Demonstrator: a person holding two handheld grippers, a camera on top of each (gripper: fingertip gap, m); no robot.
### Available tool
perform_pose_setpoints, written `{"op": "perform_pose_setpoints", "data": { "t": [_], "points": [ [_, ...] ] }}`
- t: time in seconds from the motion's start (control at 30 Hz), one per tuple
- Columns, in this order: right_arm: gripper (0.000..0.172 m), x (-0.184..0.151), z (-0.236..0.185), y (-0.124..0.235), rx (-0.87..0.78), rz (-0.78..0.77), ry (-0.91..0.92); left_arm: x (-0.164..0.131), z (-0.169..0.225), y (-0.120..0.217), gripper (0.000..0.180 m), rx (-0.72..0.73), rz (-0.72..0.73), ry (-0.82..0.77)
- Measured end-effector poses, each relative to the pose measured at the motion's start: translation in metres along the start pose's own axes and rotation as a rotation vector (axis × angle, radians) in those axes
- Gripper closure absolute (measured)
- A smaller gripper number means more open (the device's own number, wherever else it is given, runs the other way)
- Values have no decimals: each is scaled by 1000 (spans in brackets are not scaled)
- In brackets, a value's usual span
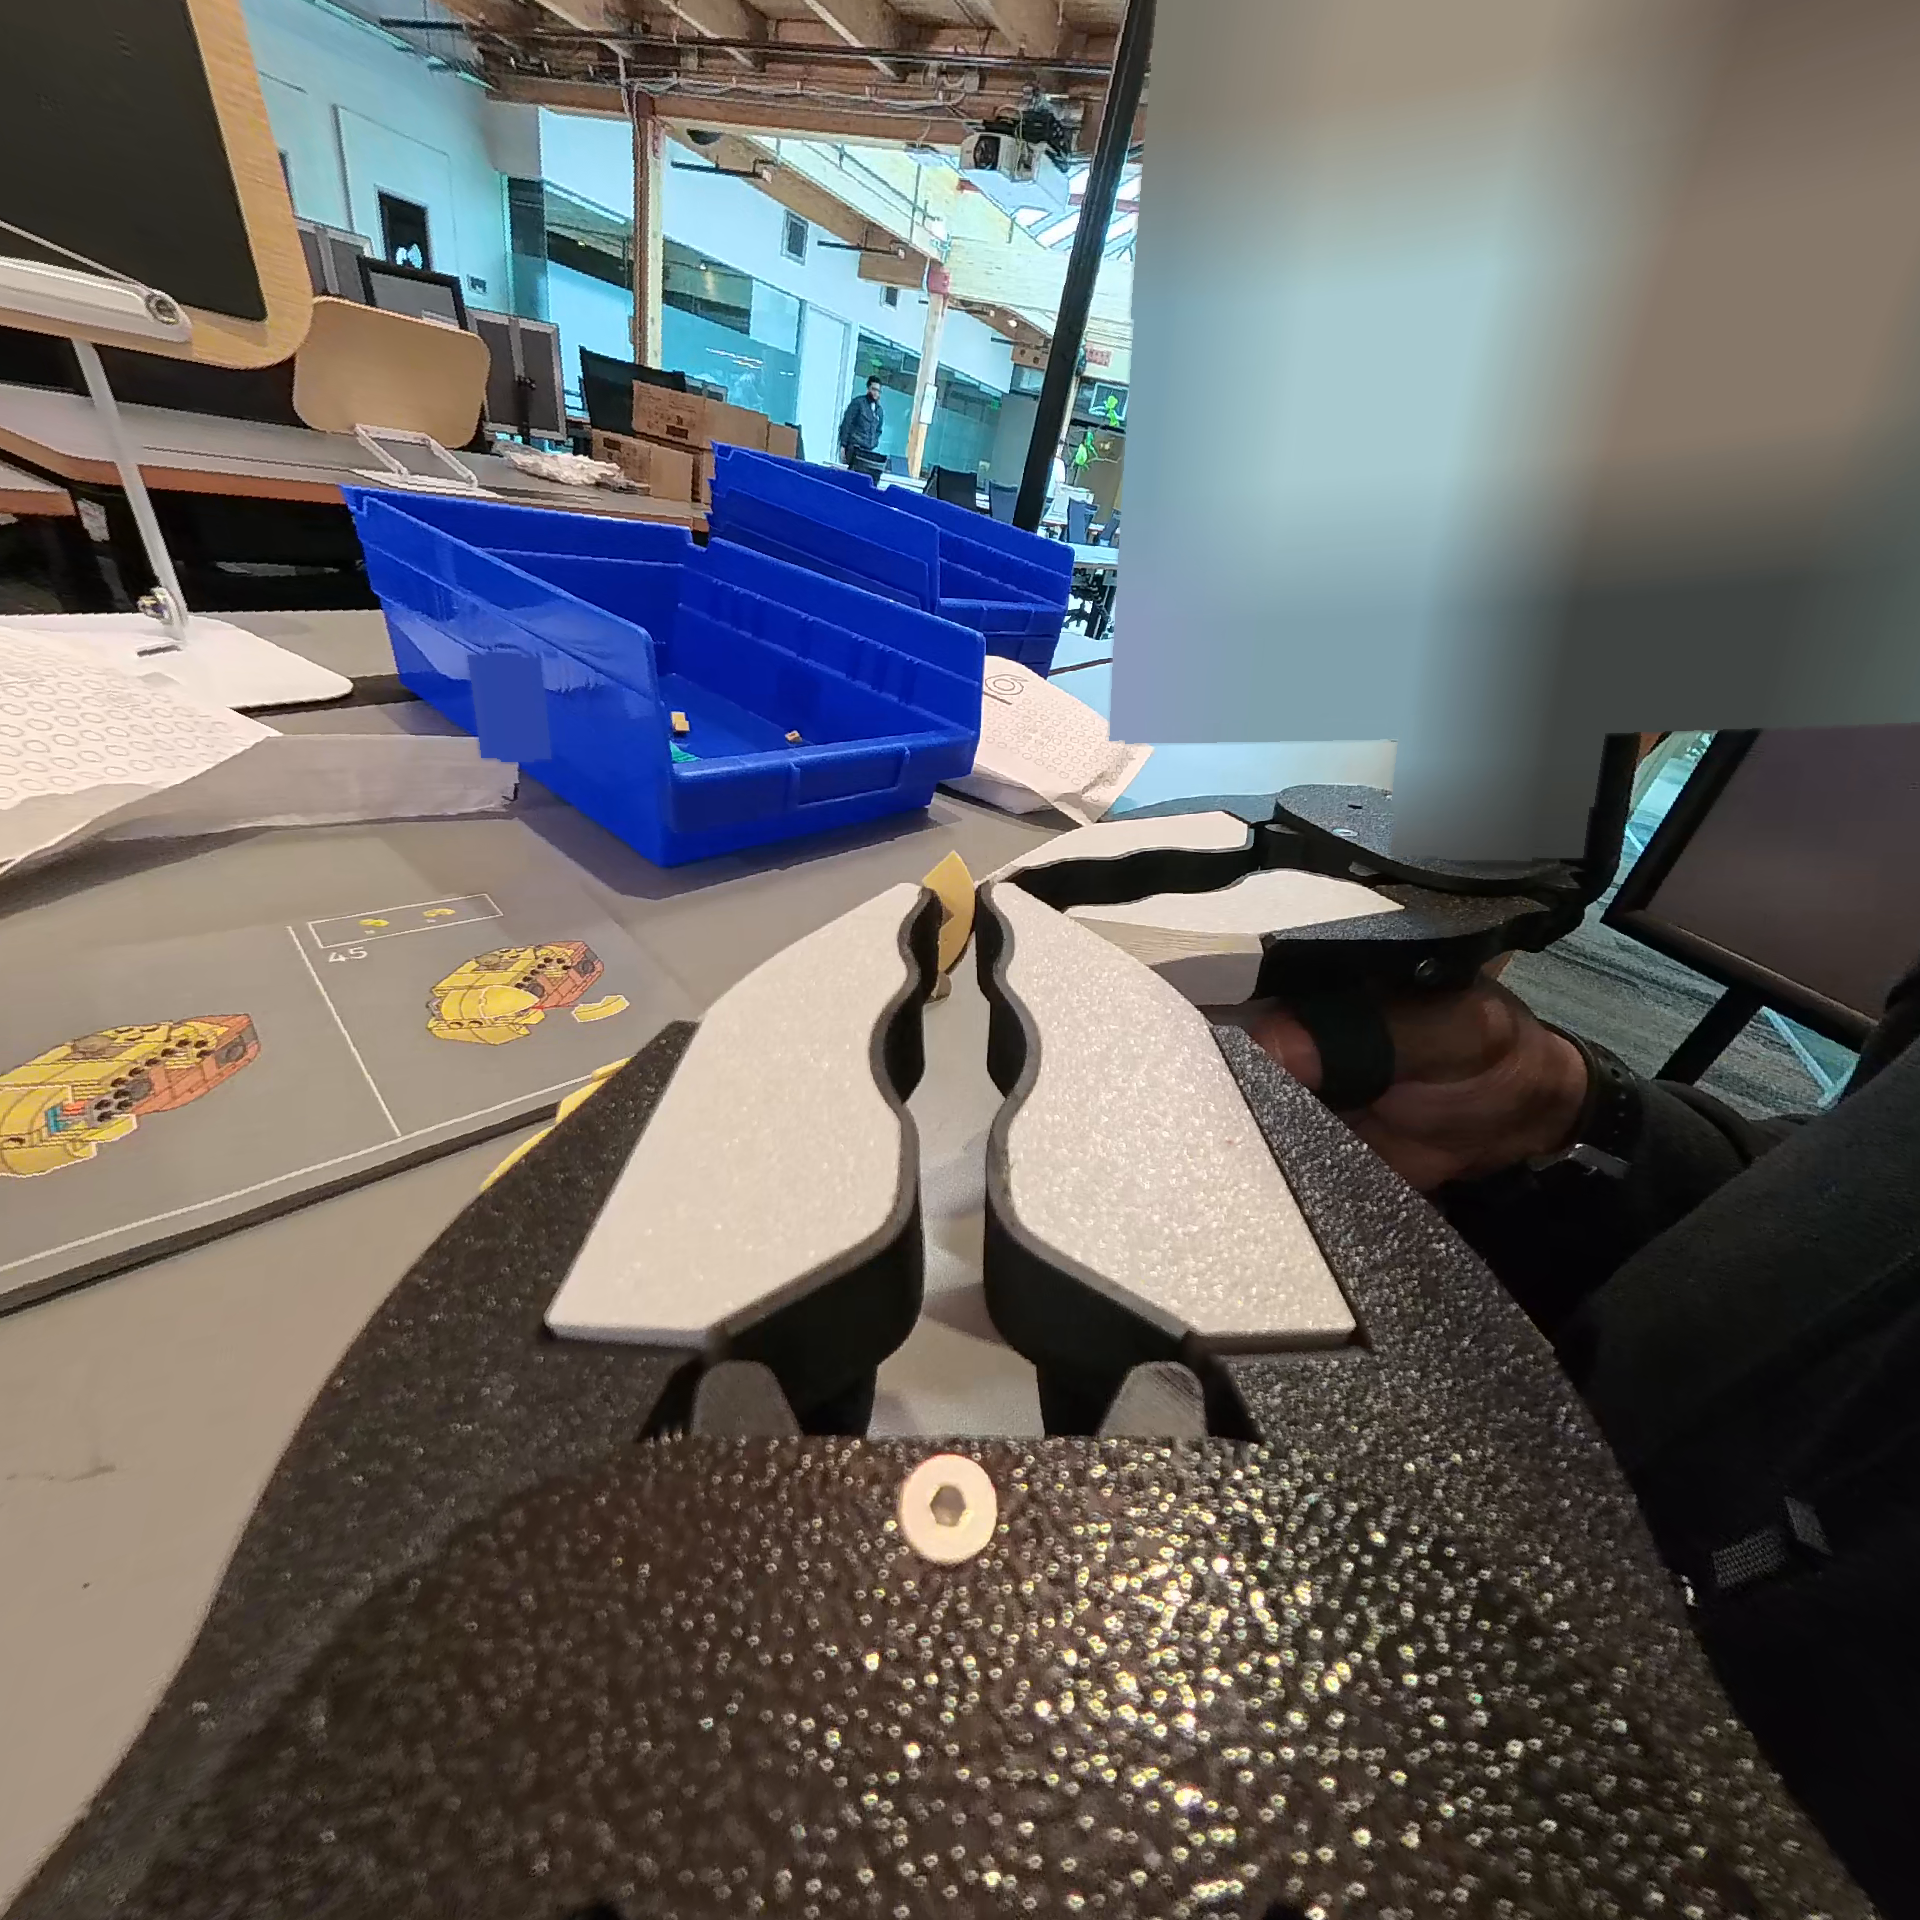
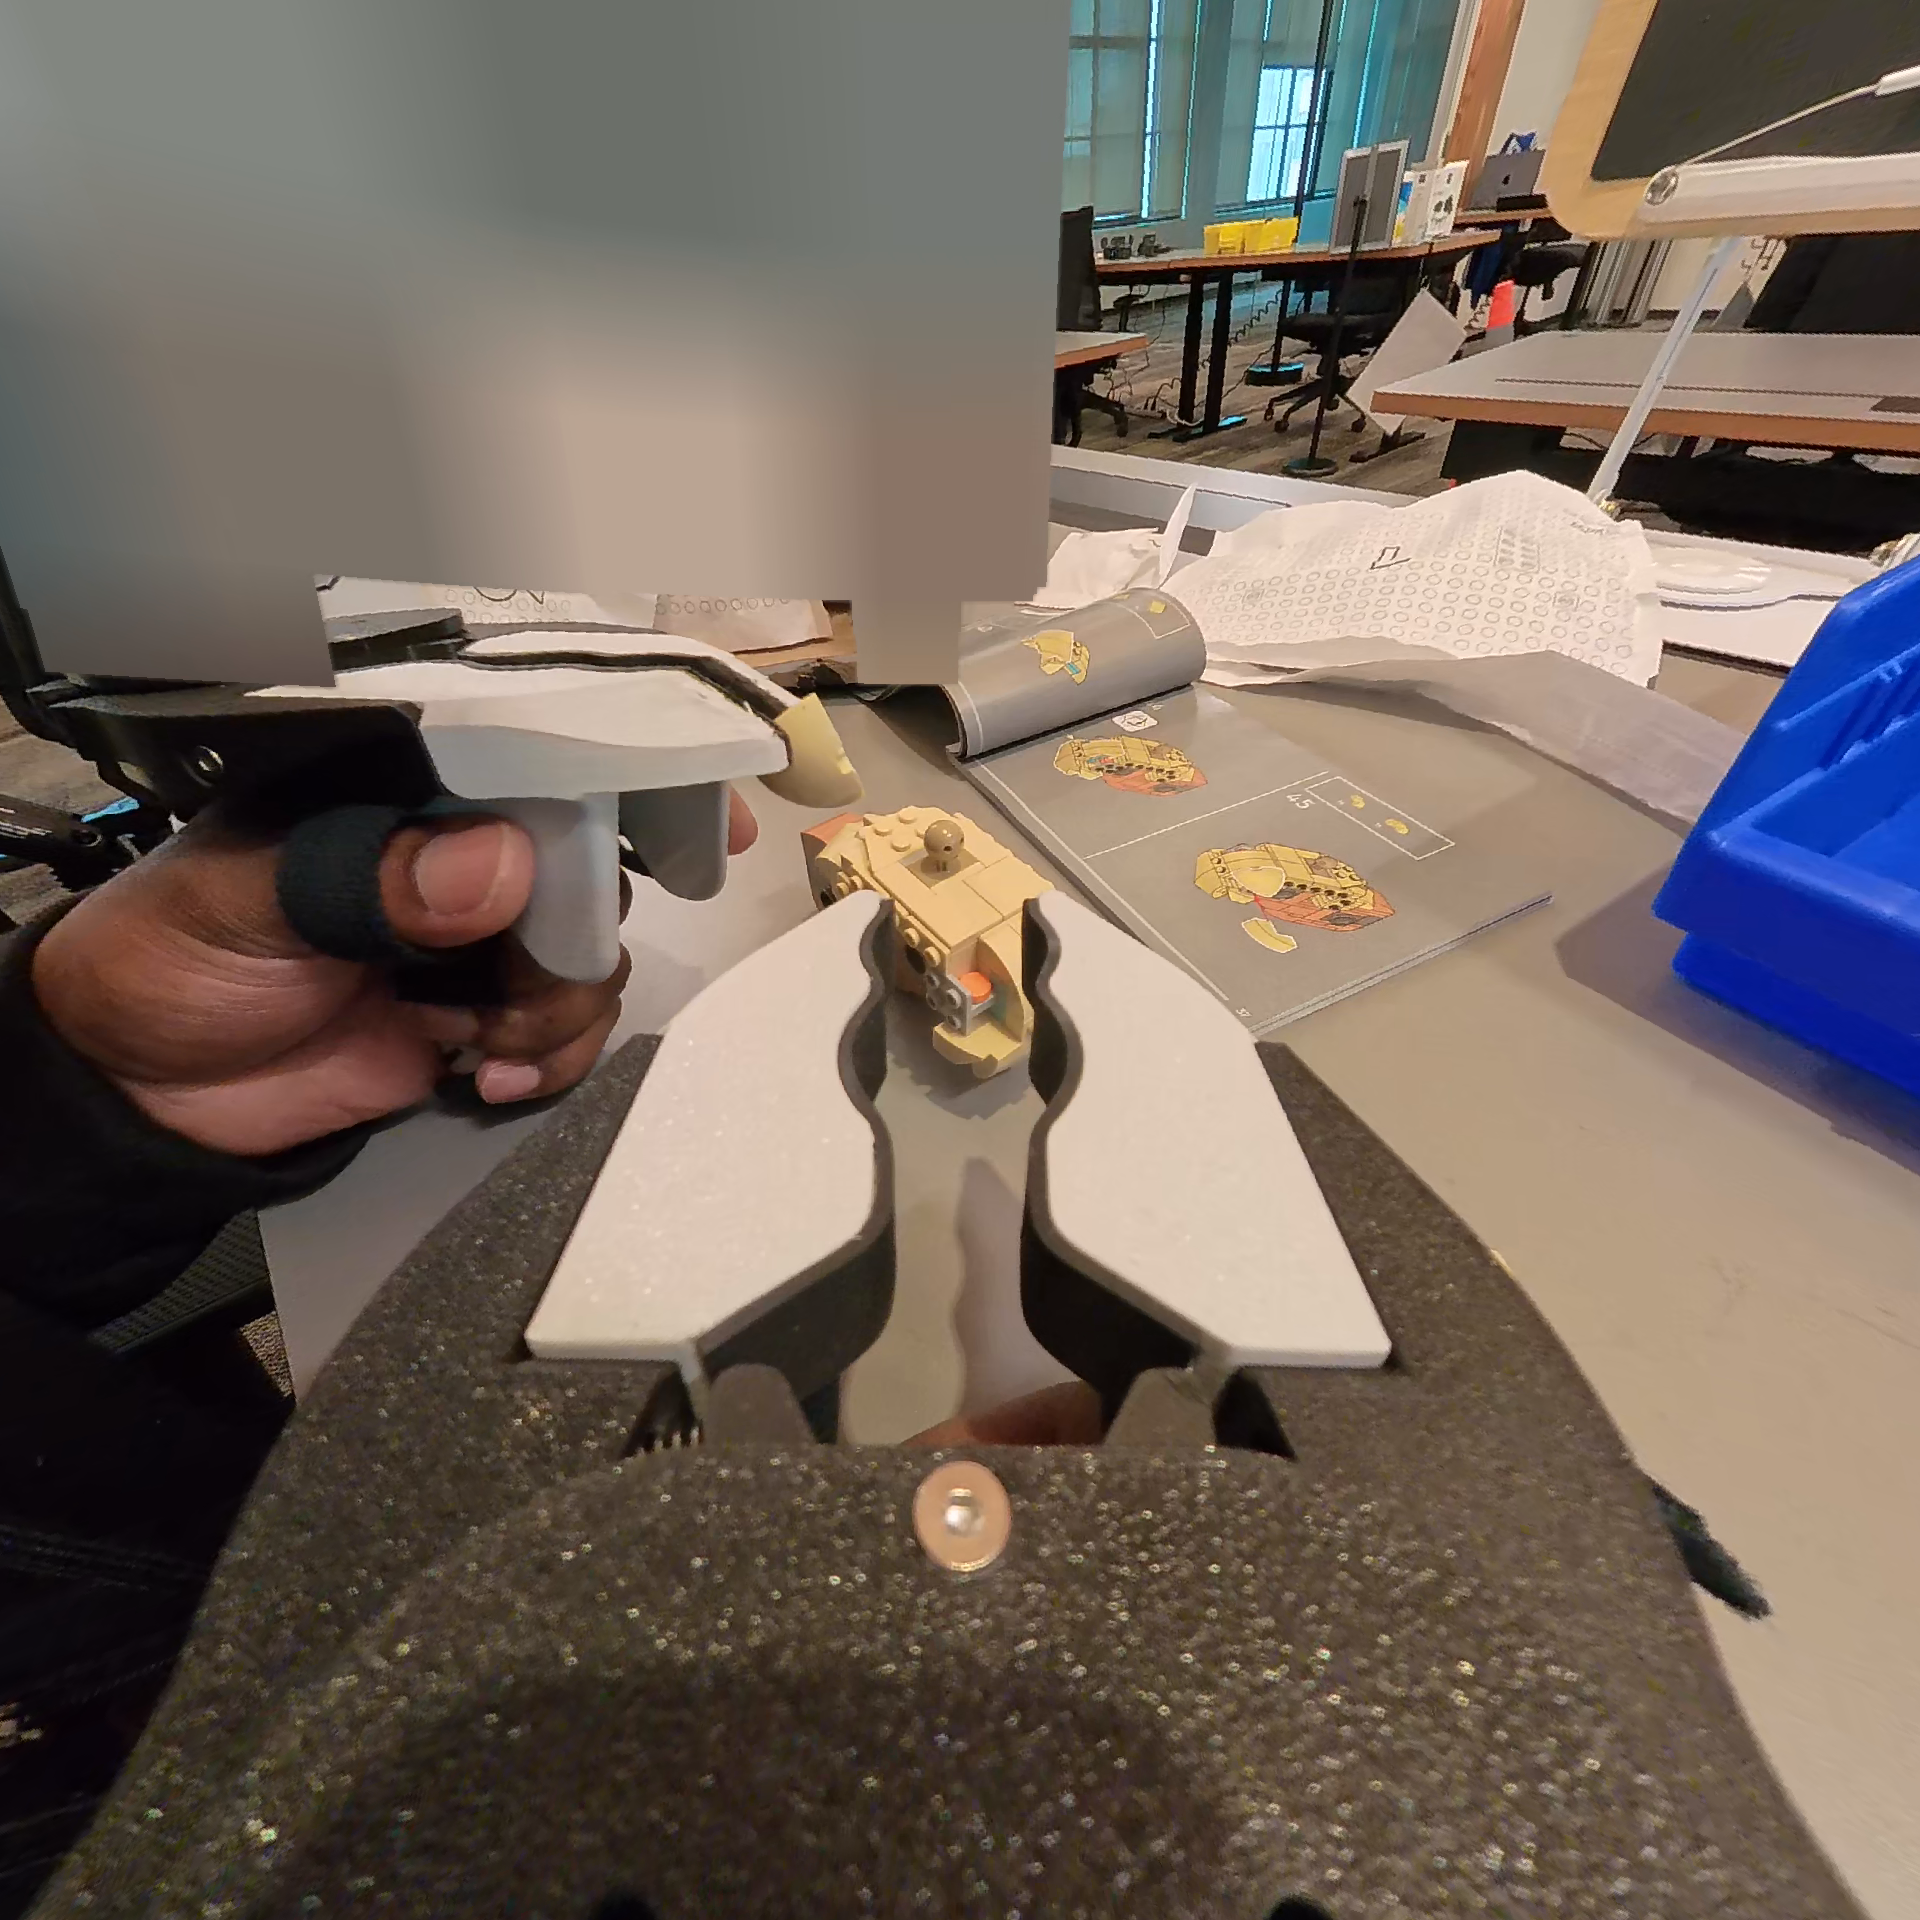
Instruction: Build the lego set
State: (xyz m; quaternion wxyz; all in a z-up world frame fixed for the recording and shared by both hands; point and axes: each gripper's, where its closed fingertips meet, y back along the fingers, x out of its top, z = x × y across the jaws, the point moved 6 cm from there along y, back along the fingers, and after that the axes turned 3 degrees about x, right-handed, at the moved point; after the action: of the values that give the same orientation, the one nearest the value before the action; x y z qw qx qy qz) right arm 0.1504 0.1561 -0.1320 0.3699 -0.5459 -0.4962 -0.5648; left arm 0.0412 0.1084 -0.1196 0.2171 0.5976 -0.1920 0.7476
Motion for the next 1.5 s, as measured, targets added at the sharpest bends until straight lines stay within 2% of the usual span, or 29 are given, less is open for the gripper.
{"op": "perform_pose_setpoints", "data": {
  "t": [0.23,0.33,0.47,0.63,0.77,0.9,1.5],
  "points": [
    [148,-1,1,-1,3,-11,-9,-1,-1,0,174,0,-11,13],
    [146,-5,5,-4,6,-82,-5,-3,-2,-1,174,9,-45,50],
    [140,-11,21,-11,-13,-241,98,-10,-5,0,174,20,-134,149],
    [133,-9,29,-21,113,-374,168,-18,-6,1,174,30,-210,244],
    [129,-12,32,-27,215,-450,243,-19,-11,4,174,28,-218,329],
    [125,-15,32,-31,237,-460,296,-18,-15,6,175,12,-202,397],
    [125,-25,25,-40,265,-477,291,-12,-23,14,174,-64,-122,533]
  ]
}}
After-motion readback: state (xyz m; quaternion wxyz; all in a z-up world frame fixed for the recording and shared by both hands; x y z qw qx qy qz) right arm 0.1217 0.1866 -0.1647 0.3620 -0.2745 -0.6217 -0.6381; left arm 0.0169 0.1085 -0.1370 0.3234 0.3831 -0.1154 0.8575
